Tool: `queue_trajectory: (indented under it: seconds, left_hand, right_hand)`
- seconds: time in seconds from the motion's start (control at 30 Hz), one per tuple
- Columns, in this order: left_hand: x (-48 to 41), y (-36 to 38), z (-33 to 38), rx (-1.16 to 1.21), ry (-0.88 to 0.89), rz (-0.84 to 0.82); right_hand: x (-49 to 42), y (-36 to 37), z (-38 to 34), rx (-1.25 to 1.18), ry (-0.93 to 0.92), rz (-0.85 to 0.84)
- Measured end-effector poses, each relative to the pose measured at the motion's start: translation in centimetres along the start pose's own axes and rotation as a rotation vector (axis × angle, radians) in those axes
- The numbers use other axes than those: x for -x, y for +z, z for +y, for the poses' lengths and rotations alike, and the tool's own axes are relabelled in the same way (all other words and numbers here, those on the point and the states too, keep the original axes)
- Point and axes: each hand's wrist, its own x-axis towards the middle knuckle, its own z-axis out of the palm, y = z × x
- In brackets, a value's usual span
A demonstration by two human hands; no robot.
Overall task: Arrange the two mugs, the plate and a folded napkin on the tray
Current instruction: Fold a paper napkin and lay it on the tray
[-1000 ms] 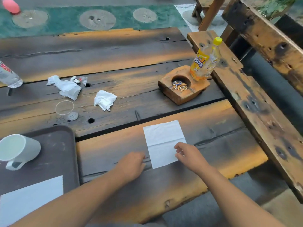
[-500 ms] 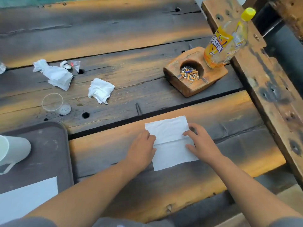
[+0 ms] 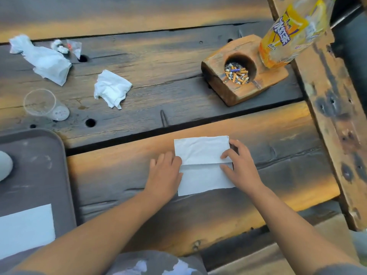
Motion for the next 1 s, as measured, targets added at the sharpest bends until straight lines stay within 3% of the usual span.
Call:
queue_trajectory:
  seconds: [0.33,0.57,1.0]
  left_hand:
    - [-0.8,-0.7,0.1,0.076,-0.032,-0.025]
    - [0.3,-2.2,-0.4,0.265,0.018,0.021]
    - [7.6,-5.2,-2.7,0.685,0.016,0.186]
  right_hand:
    - [-0.1,0.2,-0.2,-0.064,0.07,0.002]
    - [0.8,-0.3,-1.4,-0.097,0.073,0.036]
    - [5.6,-1.8,-8.4,-0.525,0.095,0.144]
